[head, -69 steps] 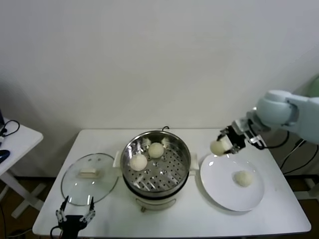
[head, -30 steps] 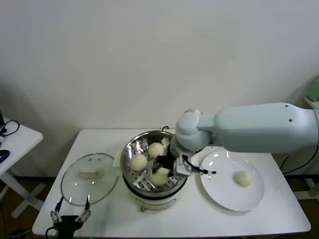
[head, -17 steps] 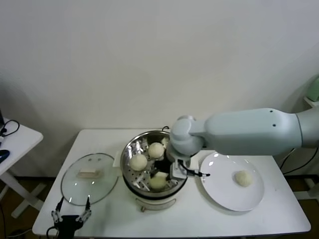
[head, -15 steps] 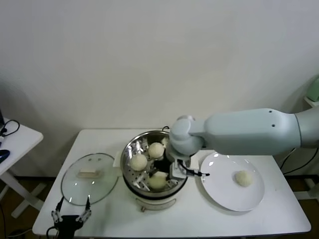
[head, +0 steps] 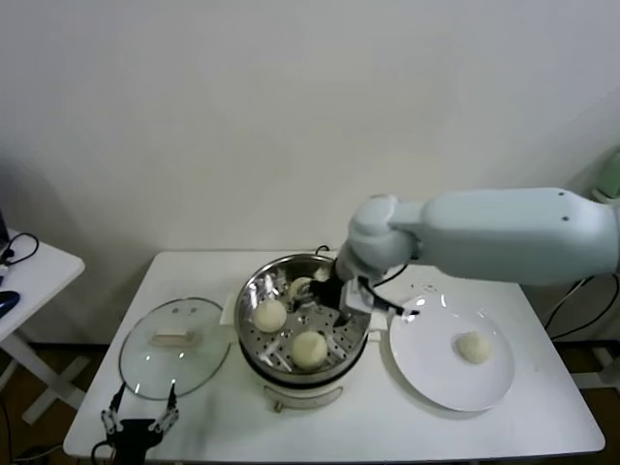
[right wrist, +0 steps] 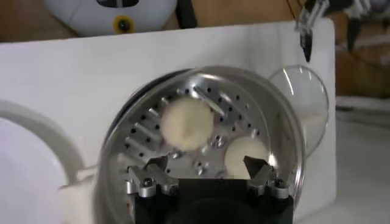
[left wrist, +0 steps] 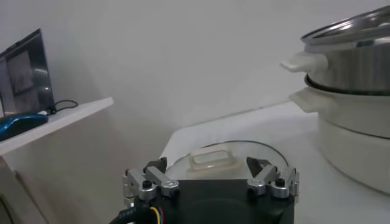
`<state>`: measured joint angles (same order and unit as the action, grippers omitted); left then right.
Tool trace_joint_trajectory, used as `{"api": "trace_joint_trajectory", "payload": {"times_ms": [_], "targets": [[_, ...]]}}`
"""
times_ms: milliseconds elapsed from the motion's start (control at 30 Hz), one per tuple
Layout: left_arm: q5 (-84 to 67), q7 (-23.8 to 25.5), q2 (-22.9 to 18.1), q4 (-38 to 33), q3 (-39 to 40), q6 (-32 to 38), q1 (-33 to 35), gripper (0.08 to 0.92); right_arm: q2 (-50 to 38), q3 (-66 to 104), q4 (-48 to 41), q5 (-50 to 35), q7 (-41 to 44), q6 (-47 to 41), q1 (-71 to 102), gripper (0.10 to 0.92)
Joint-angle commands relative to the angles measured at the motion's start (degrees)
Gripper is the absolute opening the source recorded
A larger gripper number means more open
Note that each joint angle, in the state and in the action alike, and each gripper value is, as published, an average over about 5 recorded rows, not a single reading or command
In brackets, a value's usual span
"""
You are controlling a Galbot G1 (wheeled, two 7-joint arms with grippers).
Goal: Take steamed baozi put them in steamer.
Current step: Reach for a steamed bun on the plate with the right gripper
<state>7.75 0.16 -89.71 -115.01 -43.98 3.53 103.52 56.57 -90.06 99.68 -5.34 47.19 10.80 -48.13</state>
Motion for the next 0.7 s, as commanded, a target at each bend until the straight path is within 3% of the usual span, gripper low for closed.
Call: {"api": "trace_joint_trajectory", "payload": {"times_ms": [33, 333, 700], "targets": [[-0.1, 0.0, 0.3, -0.5, 0.3, 0.1, 0.1, 0.823, -12.3, -20.7, -5.7, -26.2, 8.3, -14.9, -20.1, 0.823], [-0.7, 0.3, 0.3, -1.1, 1.1, -0.2, -0.1, 0.823, -23.7, -30.0, -7.8, -20.3, 4.0, -25.7, -13.7, 0.823], [-0.7, 0.4, -0.1, -0.6, -0.1, -0.2, 0.1, 0.823, -28.8, -8.2, -18.4, -11.6, 2.5, -28.6, 14.6, 0.823]]}}
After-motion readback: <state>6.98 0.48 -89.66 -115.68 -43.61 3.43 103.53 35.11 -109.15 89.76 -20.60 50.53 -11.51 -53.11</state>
